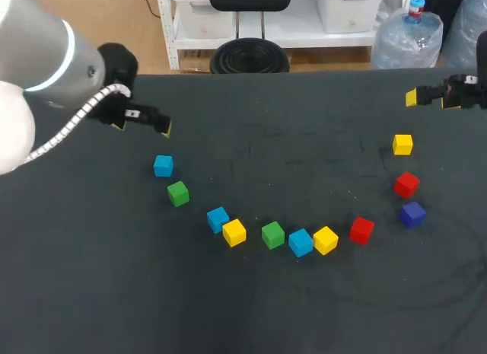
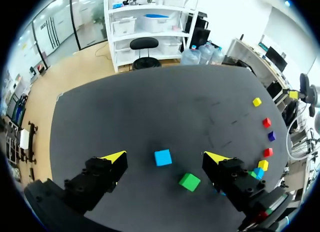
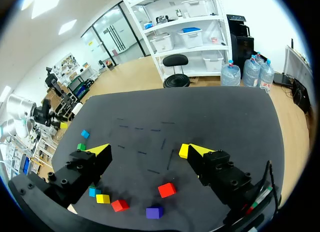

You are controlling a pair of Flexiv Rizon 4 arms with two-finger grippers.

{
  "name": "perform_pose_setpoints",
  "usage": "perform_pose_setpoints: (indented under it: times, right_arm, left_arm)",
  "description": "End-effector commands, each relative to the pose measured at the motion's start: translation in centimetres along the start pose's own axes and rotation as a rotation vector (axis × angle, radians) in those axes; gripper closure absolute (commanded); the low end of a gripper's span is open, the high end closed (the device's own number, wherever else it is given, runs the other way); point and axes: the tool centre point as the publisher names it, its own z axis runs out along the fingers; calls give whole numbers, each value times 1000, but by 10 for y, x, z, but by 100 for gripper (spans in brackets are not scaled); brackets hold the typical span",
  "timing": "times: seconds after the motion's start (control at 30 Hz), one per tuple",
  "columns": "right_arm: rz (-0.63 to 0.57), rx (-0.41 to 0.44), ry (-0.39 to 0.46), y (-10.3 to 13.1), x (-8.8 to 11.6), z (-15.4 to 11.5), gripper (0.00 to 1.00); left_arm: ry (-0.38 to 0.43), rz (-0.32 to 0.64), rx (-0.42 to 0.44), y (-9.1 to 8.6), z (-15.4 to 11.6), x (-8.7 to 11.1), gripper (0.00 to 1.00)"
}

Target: Place the blue cubes, place green cubes on the blue cubes, place the yellow cubes on the green cubes, then place the red cubes on the yellow cubes, and place purple cube on the red cubes.

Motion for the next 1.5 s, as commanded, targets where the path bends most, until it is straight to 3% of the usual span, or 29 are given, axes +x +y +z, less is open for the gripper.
perform_pose_setpoints:
  times: [0.03, 0.87, 1.5]
  right_arm:
    - [1, 5, -1, 1, 0, 0, 0]
    - [1, 5, -1, 1, 0, 0, 0]
    - [1, 5, -1, 1, 0, 0, 0]
  left_arm:
    - [22, -5, -139, -7, 6, 0, 0]
    - [128, -8, -111, -8, 41, 27, 0]
    - [171, -45, -128, -14, 72, 30, 0]
